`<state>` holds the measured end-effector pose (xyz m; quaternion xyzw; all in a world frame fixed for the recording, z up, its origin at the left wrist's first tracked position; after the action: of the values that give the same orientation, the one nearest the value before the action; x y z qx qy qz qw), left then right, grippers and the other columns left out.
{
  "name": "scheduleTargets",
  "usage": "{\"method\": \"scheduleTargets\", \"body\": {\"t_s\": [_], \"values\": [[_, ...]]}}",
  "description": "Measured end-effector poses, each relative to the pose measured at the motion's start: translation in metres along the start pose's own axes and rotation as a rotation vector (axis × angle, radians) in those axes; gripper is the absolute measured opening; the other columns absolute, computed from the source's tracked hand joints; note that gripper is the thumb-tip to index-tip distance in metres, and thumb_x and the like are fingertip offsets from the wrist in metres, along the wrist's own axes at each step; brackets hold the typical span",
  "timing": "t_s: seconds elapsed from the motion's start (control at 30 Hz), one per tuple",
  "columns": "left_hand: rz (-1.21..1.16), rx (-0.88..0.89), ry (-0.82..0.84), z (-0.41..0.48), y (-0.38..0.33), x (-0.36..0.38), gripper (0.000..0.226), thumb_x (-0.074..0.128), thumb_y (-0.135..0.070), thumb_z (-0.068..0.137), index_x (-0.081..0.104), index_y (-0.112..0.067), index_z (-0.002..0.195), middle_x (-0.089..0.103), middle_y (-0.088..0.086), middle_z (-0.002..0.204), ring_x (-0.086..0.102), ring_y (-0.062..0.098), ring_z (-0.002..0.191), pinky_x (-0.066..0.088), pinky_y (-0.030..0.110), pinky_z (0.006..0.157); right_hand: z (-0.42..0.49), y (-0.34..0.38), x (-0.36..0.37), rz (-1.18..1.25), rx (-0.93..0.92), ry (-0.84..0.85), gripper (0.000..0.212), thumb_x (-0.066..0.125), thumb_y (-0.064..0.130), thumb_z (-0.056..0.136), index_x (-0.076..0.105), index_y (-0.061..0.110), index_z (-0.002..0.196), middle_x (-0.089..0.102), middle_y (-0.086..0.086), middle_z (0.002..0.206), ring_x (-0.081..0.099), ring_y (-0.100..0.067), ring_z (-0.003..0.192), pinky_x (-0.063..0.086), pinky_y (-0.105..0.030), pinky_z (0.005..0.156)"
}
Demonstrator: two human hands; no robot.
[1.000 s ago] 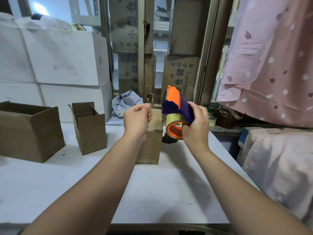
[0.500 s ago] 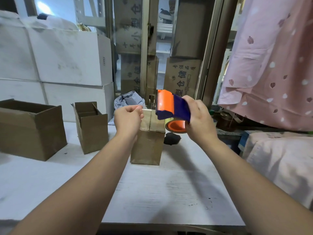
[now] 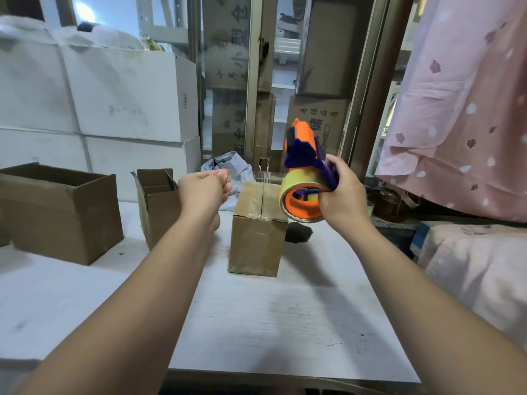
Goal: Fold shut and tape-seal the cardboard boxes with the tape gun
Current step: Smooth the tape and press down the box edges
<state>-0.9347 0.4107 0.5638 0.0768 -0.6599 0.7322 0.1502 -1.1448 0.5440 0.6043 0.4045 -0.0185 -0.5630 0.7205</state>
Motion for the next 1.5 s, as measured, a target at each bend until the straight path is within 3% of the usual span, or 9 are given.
{"method": "scheduleTargets", "body": {"t_s": [0.17, 0.27, 0.4, 0.5, 0.63, 0.7, 0.87, 1.17, 1.5], "values": [[-0.012, -0.115, 0.027, 0.001, 0.016, -0.006, 0.017, 0.056, 0.006, 0.088, 0.062, 0.0, 0.072, 0.055, 0.008, 0.064, 0.05, 0.006, 0.043, 0.041, 0.015, 0.047, -0.011, 0.018, 0.009, -0.324, -0.281, 0.082, 0.059, 0.071, 0.018, 0.081, 0.042, 0.011, 0.131, 0.048, -0.011, 0.119, 0.045, -0.025, 0.109, 0.05, -0.04, 0.081], [-0.001, -0.139, 0.022, 0.001, 0.018, -0.009, 0.018, 0.055, 0.006, 0.087, 0.063, -0.001, 0.072, 0.059, 0.007, 0.068, 0.053, 0.006, 0.046, 0.045, 0.013, 0.048, -0.01, 0.011, 0.017, -0.414, -0.239, 0.13, 0.059, 0.068, 0.017, 0.083, 0.037, 0.015, 0.134, 0.045, -0.01, 0.119, 0.043, -0.025, 0.11, 0.05, -0.044, 0.082], [0.034, 0.035, -0.007, -0.005, -0.01, -0.012, 0.028, 0.052, 0.007, 0.086, 0.059, -0.006, 0.063, 0.051, 0.008, 0.067, 0.045, 0.013, 0.05, 0.04, 0.019, 0.054, -0.01, 0.003, 0.022, -0.497, -0.216, 0.185, 0.058, 0.068, 0.018, 0.084, 0.035, 0.018, 0.133, 0.043, -0.007, 0.122, 0.041, -0.023, 0.113, 0.051, -0.04, 0.084], [0.061, 0.072, 0.02, -0.005, -0.013, -0.014, 0.027, 0.054, 0.004, 0.088, 0.058, -0.007, 0.064, 0.051, 0.007, 0.066, 0.045, 0.015, 0.056, 0.041, 0.021, 0.058, -0.009, 0.001, 0.011, -0.361, -0.157, 0.134, 0.05, 0.064, 0.006, 0.083, 0.042, 0.015, 0.128, 0.047, -0.006, 0.114, 0.045, -0.022, 0.106, 0.045, -0.033, 0.081], [0.014, -0.103, 0.038, 0.004, 0.027, -0.021, 0.024, 0.054, 0.006, 0.088, 0.06, -0.003, 0.067, 0.055, 0.002, 0.053, 0.05, 0.007, 0.043, 0.04, 0.013, 0.044, -0.007, -0.005, -0.007, -0.155, -0.024, 0.042, 0.054, 0.052, -0.012, 0.074, 0.049, 0.016, 0.12, 0.052, -0.005, 0.107, 0.046, -0.021, 0.094, 0.043, -0.035, 0.08], [0.045, -0.127, 0.018, 0.009, 0.04, -0.024, 0.021, 0.056, 0.005, 0.088, 0.062, -0.003, 0.069, 0.057, 0.003, 0.057, 0.052, 0.003, 0.04, 0.044, 0.013, 0.045, -0.009, -0.004, -0.005, -0.172, -0.035, 0.068, 0.054, 0.052, -0.012, 0.073, 0.049, 0.017, 0.119, 0.052, -0.006, 0.106, 0.047, -0.022, 0.093, 0.045, -0.037, 0.081], [0.212, -0.105, 0.029, 0.018, 0.053, -0.024, 0.014, 0.059, 0.0, 0.085, 0.067, -0.001, 0.074, 0.061, 0.008, 0.065, 0.057, 0.012, 0.057, 0.048, 0.019, 0.056, -0.014, -0.01, -0.002, -0.281, -0.071, 0.1, 0.053, 0.052, -0.01, 0.075, 0.05, 0.013, 0.122, 0.05, -0.008, 0.101, 0.047, -0.027, 0.091, 0.043, -0.037, 0.079], [0.068, -0.154, -0.007, 0.012, 0.055, -0.018, 0.016, 0.061, -0.003, 0.086, 0.061, -0.003, 0.07, 0.056, 0.006, 0.061, 0.051, 0.008, 0.045, 0.041, 0.016, 0.047, -0.02, -0.021, 0.001, -0.268, -0.056, 0.098, 0.053, 0.056, -0.011, 0.074, 0.051, 0.013, 0.12, 0.051, -0.004, 0.101, 0.048, -0.023, 0.091, 0.043, -0.034, 0.077], [0.239, -0.126, -0.035, 0.02, 0.061, -0.016, 0.019, 0.062, -0.005, 0.083, 0.063, -0.005, 0.065, 0.06, 0.004, 0.053, 0.055, 0.015, 0.054, 0.044, 0.02, 0.054, -0.022, -0.034, 0.002, -0.285, -0.02, 0.121, 0.057, 0.061, -0.008, 0.076, 0.048, 0.017, 0.126, 0.054, -0.008, 0.112, 0.048, -0.022, 0.098, 0.047, -0.036, 0.08]]}}
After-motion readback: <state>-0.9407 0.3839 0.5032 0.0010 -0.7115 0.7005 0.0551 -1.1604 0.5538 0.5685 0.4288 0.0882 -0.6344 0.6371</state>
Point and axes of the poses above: each hand's wrist, its own z-axis towards the middle knuckle, its own x-axis out of the palm, y = z × x, the point moved 8 cm from there along z, towards the middle knuckle
